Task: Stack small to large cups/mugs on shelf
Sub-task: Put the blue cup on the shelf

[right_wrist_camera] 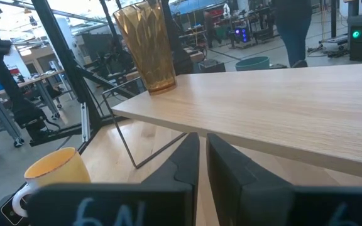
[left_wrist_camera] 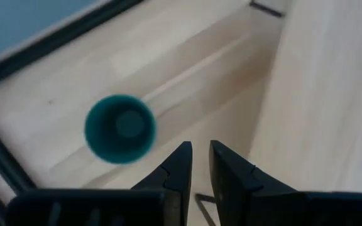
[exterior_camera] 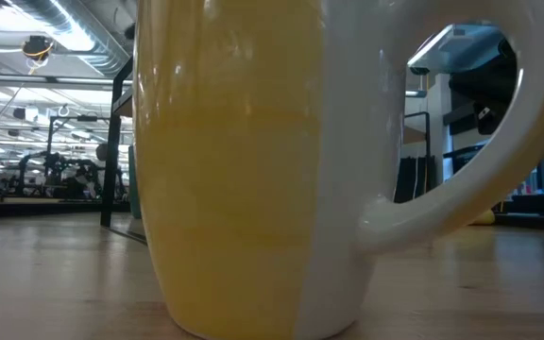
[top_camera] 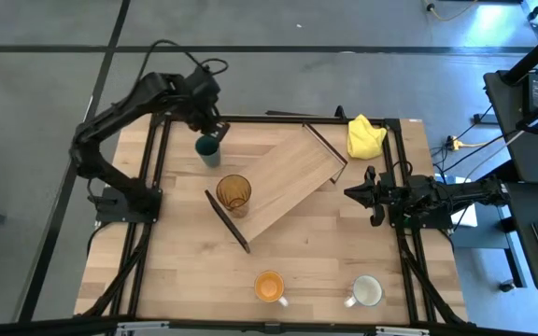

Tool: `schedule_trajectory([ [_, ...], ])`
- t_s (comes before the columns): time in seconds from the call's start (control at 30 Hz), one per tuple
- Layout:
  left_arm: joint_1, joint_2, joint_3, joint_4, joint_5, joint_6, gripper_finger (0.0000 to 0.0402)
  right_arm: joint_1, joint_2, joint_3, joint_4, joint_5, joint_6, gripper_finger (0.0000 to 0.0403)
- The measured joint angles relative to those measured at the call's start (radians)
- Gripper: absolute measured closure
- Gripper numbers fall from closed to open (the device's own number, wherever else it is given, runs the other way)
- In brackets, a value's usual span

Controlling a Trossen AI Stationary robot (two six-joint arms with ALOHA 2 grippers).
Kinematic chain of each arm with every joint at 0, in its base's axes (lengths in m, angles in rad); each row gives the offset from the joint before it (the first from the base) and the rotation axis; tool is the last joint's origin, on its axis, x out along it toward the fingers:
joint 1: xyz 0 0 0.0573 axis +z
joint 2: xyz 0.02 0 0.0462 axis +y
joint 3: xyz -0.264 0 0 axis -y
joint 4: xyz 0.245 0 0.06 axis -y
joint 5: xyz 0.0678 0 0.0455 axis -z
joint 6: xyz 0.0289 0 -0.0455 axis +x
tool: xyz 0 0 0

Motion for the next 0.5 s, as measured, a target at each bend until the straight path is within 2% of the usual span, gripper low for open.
schedule_trajectory([
  [0.13, 0.131, 0.0, -0.136, 0.029, 0.07, 0.048, 0.0353, 0.0, 0.0, 0.0, 0.0, 0.0, 0.0, 0.037],
  [0.27, 0.222, 0.0, -0.236, 0.037, 0.087, 0.134, 0.0353, 0.0, 0.0, 0.0, 0.0, 0.0, 0.0, 0.037],
  [0.5, 0.276, -0.001, -0.318, 0.158, -0.028, 0.349, 0.0337, 0.0, 0.0, 0.0, 0.0, 0.0, 0.0, 0.037],
])
